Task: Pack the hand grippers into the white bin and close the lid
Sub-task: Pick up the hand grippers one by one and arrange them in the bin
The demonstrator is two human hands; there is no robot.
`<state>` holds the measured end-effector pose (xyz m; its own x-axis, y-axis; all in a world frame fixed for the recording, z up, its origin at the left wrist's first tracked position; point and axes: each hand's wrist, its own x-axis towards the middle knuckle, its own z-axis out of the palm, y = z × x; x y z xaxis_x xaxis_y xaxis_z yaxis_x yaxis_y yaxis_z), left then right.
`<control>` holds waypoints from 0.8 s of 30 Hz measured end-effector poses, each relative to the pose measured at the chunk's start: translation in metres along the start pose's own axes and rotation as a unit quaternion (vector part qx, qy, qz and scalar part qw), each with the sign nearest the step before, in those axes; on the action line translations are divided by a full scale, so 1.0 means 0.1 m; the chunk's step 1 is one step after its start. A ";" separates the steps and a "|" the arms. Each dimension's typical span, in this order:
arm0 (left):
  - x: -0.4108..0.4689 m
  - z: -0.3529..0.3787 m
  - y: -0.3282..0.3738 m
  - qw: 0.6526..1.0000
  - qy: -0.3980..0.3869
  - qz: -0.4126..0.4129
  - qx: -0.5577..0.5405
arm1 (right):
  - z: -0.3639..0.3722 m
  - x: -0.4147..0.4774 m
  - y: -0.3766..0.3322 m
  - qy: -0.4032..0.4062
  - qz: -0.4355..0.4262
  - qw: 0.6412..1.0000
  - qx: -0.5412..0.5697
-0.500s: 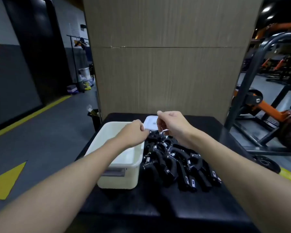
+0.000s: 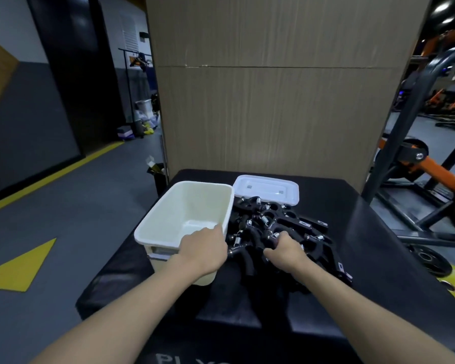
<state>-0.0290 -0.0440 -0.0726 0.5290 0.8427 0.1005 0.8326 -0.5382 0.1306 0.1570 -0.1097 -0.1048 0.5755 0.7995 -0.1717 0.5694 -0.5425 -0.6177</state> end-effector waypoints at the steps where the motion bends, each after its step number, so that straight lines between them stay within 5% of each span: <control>1: -0.03 -0.01 -0.05 1.000 -0.001 0.003 0.008 | 0.05 0.03 0.00 0.005 0.010 1.000 -0.012; 10: -0.12 -0.12 -0.51 0.996 -0.070 0.050 0.018 | 0.23 0.24 -0.01 0.080 0.100 0.992 0.003; 13: -0.12 -0.08 -0.71 0.994 0.081 -0.039 -0.064 | 0.19 0.23 -0.08 0.128 0.116 0.980 0.098; 15: -0.11 -0.10 -0.84 0.955 0.216 -0.170 -0.112 | 0.15 0.18 -0.16 0.151 0.077 0.974 0.153; 18: -0.09 -0.10 -0.98 0.893 0.176 -0.318 -0.265 | 0.05 0.06 -0.37 0.164 -0.040 0.962 0.216; 21: -0.08 -0.02 -1.04 0.853 0.154 -0.316 -0.386 | -0.08 -0.05 -0.69 0.113 -0.142 0.938 0.296; 24: -0.02 0.01 -1.18 0.858 0.159 -0.309 -0.379 | -0.16 -0.16 -1.02 0.010 -0.185 0.913 0.363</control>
<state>-0.1279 0.0175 -0.0888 -0.1481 0.9885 0.0297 0.5287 0.0537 0.8471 0.0994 -0.0711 -0.0271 0.4372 0.8850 0.1604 0.1906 0.0831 -0.9781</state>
